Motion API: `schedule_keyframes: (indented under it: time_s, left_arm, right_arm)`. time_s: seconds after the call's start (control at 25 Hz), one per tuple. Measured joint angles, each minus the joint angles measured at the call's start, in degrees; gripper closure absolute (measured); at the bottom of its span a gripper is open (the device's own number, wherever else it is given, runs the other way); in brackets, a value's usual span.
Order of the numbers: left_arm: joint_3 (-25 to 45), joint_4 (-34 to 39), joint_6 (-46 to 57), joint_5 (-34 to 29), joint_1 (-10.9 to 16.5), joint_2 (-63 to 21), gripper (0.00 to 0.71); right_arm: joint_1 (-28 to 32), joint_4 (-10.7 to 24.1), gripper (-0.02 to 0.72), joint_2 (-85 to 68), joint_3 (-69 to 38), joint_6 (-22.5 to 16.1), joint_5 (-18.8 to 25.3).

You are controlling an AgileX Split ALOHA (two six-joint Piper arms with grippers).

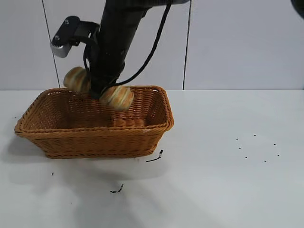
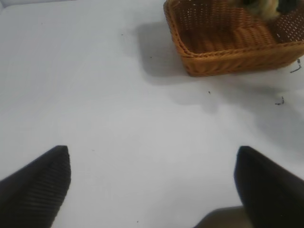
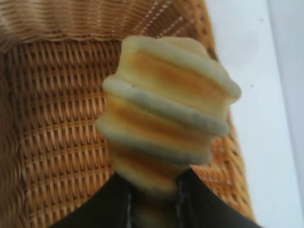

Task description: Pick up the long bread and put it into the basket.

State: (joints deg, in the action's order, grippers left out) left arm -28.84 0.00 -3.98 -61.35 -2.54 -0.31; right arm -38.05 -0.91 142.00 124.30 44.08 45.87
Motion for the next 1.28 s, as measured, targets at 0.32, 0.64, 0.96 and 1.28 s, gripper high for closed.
schedule_keyframes:
  time_s: [0.32,0.64,0.96,1.28]
  left_arm:
    - [0.0,0.0,0.0,0.0,0.0,0.0,0.014]
    - [0.0,0.0,0.0,0.0,0.0,0.0,0.014]
    - [0.0,0.0,0.0,0.0,0.0,0.0,0.014]
    - [0.0,0.0,0.0,0.0,0.0,0.0,0.014]
  right_arm:
    - [0.0,-0.3,0.095,-0.1,0.0,0.0,-0.3]
    - [0.0,0.1,0.052,-5.3,0.0,-6.7,-0.2]
    - [0.3,5.3,0.052,-13.7,0.1,-41.7,4.6]
    - [8.9,7.7,0.052,-14.3,0.1,-49.2,10.1]
